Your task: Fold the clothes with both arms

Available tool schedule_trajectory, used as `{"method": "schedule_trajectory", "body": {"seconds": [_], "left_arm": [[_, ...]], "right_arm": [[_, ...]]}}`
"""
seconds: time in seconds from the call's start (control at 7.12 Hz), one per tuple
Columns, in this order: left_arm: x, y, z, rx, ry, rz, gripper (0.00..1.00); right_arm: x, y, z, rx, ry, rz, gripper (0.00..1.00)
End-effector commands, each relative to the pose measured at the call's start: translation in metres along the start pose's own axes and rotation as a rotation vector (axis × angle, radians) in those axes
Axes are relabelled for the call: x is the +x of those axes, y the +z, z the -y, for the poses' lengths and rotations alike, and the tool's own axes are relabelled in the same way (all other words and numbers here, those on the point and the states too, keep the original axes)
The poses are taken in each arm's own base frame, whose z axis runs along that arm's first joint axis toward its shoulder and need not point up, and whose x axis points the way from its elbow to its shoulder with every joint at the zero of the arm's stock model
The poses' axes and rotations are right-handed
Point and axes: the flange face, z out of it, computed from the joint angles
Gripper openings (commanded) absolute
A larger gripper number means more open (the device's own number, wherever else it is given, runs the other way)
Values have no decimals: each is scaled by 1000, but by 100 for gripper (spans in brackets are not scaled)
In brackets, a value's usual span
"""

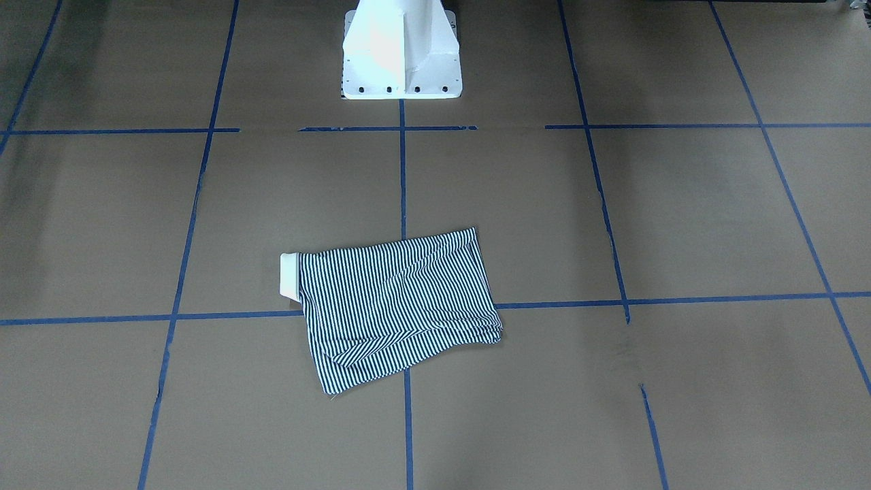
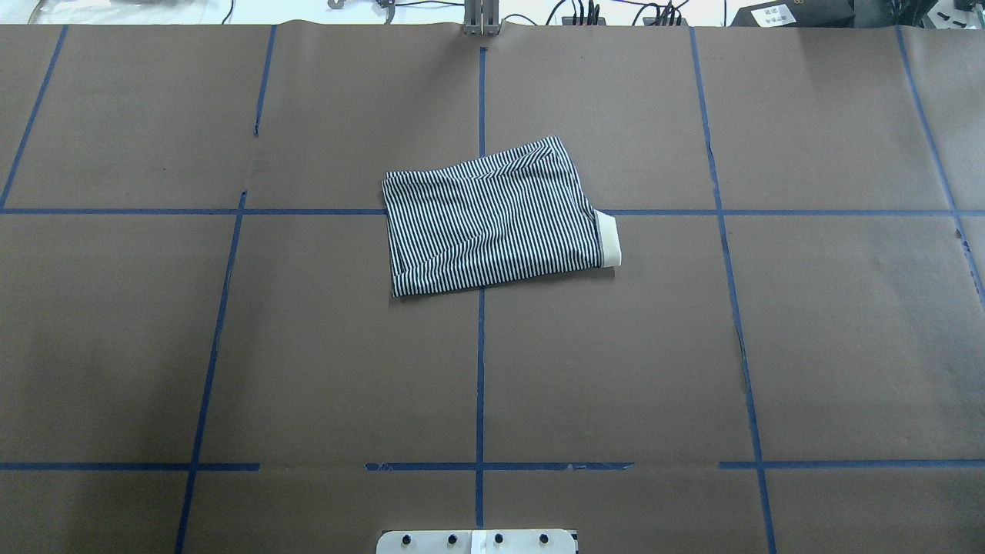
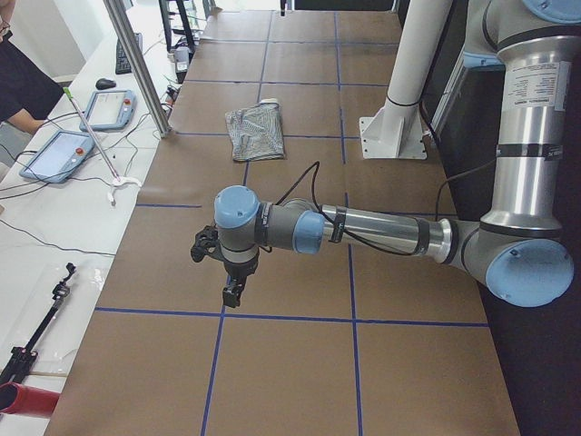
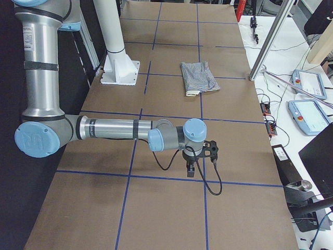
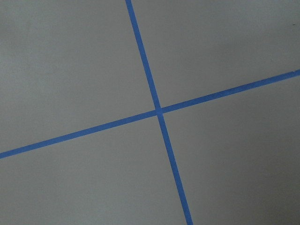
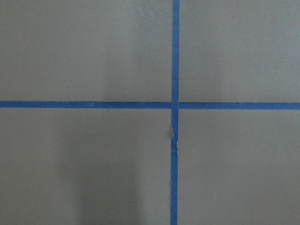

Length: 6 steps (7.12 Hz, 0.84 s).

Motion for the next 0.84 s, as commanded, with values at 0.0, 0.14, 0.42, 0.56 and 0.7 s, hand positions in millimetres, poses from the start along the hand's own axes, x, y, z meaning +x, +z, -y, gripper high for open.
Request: {"method": "schedule_trajectory", "body": {"seconds": [0.0,0.14,0.42,0.56,0.7], "left_arm": [[2,-1,2,4,-177,-1,100],[1,0,2,4,-178,-1,100],[1,-1,2,6,-173,-2,100],[1,0,2,5,-174,-2,100],[1,0,2,5,-174,-2,100]], "right_arm": [[-1,0,-1,-3,2,11,100],[-1,0,-1,-2,1,13,100],[0,-1,-2,-1,5,16,100],[-2,-1,-2,-4,6,35,100],[-1,-2,-2,-4,9,38,100]]}}
